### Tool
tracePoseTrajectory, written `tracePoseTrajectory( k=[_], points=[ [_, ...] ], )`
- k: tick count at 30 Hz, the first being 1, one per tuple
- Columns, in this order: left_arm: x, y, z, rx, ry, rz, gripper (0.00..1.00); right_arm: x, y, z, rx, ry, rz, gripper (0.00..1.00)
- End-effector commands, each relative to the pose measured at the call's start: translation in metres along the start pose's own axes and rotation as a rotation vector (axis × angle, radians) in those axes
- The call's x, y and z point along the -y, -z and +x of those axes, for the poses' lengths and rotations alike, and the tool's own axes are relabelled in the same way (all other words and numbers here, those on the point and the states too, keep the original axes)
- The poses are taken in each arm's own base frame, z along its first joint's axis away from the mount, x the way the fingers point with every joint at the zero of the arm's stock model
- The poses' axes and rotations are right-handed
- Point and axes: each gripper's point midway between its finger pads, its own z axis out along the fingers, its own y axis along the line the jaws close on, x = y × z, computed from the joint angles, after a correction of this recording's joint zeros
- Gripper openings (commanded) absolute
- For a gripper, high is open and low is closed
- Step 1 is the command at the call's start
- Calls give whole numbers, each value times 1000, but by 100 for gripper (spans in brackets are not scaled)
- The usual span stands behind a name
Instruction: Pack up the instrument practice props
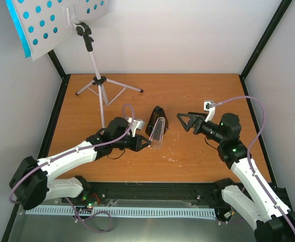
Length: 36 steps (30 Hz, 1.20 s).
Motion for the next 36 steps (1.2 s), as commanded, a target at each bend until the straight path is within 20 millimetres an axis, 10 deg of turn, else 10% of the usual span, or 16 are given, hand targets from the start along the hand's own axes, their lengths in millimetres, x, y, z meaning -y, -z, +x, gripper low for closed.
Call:
tracePoseTrajectory(
  k=[1, 7, 19, 36],
  points=[
    [92, 35, -19, 84, -142, 439, 0, -65, 10, -4, -69, -46, -363, 100],
    [138, 71, -31, 152, -214, 653, 0, -95, 22, -3, -150, -29, -505, 100],
    [166, 84, -45, 159, -300, 749, 0, -156, 27, -6, -188, -56, -670, 100],
    [166, 84, -51, 193, -319, 743, 0, -162, 23, -4, -154, -56, -635, 73]
  ],
)
